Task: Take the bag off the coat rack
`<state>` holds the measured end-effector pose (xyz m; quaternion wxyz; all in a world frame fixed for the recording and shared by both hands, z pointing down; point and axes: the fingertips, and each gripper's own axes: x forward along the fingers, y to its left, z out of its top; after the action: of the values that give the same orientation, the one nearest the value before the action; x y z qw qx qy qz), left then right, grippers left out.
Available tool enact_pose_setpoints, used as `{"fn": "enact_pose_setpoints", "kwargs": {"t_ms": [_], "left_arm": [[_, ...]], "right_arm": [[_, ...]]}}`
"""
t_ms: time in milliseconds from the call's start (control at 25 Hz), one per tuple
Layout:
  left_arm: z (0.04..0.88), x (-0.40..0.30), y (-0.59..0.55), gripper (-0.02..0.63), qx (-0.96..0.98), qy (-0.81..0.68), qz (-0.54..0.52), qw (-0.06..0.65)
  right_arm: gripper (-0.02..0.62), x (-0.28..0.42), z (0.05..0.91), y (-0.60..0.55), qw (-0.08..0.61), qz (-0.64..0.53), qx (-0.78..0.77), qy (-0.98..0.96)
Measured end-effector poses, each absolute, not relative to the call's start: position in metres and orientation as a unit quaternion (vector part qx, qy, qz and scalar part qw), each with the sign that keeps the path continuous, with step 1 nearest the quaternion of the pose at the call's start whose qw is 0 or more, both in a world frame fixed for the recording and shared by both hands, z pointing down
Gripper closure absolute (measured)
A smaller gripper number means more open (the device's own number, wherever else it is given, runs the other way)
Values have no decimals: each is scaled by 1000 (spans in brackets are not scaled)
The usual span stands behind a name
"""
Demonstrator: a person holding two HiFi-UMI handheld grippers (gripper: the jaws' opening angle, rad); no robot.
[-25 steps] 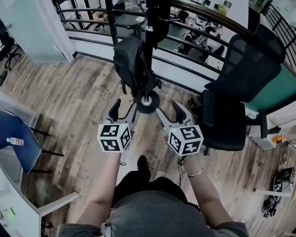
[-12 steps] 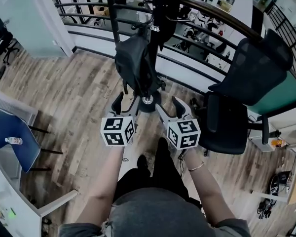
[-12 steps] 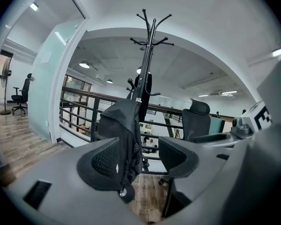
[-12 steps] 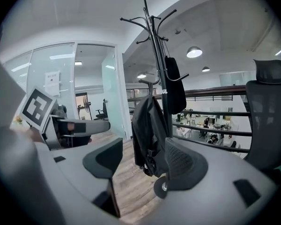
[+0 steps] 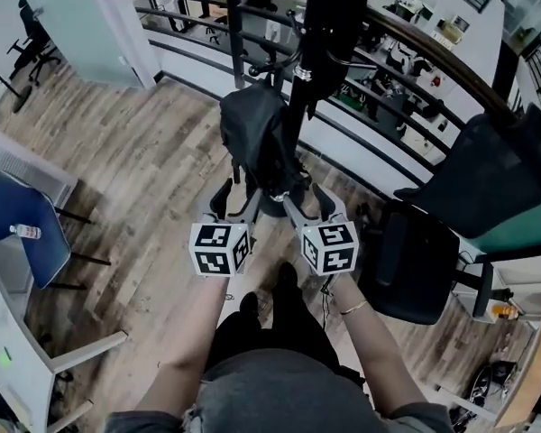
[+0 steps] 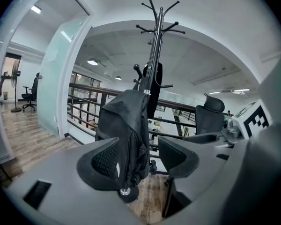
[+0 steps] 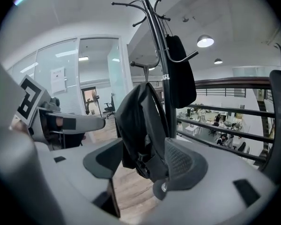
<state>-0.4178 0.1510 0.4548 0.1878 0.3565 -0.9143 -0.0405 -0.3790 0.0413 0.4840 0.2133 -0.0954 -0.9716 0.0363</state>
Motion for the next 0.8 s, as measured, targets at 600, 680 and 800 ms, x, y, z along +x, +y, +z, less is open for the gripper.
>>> {"fn": "enact_pose_setpoints", "kwargs": {"t_ms": [600,680,800], "left_arm": [[474,-462,116,354,293,-933,-30,206],[477,-467,114,354,288,-934,-29,210],[479,-473,114,354,281,-936,-25,211]], "right_arm": [[305,-458,531,28,251,-13,-183,-950],[297,-467,539,30,256,-20,-189,-948],[288,-479,550,32,262,-33,-197,-944]]}}
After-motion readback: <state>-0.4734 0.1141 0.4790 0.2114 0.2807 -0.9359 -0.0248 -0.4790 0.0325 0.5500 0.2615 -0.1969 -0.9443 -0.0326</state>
